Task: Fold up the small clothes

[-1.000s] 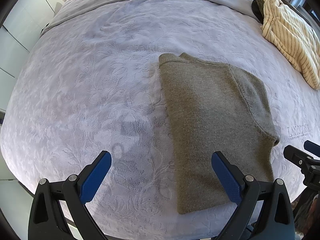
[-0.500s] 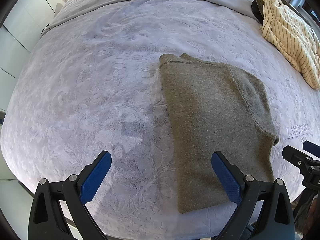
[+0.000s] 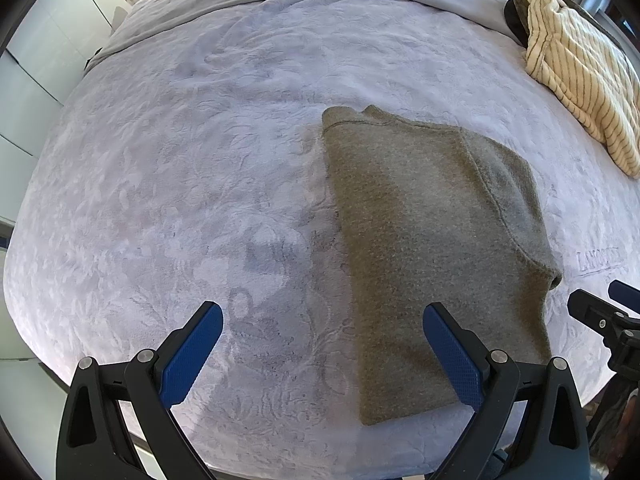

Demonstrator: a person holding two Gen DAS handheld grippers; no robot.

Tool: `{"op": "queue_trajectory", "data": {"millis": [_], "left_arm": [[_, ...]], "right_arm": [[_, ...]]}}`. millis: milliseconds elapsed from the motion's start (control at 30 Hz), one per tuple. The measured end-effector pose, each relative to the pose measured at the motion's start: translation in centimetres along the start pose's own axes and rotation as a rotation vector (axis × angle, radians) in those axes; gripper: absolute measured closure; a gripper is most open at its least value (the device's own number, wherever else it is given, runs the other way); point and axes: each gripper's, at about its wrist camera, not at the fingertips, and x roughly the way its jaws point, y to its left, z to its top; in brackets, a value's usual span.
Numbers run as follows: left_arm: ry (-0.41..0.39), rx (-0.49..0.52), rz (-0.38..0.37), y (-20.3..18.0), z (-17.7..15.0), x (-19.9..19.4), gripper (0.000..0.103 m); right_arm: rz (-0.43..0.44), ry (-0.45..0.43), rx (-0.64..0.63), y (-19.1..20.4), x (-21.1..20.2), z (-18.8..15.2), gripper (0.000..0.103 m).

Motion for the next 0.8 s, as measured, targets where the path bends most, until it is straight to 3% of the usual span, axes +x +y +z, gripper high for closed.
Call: {"op": "queue_trajectory", "data": {"millis": [800], "left_arm": [[-0.013, -0.01, -0.018, 0.6, -0.17, 0.27, 0.003]], "right_arm": [[-0.001, 0.016, 0.01, 0.8, 0.77, -0.68, 0.0]]}}
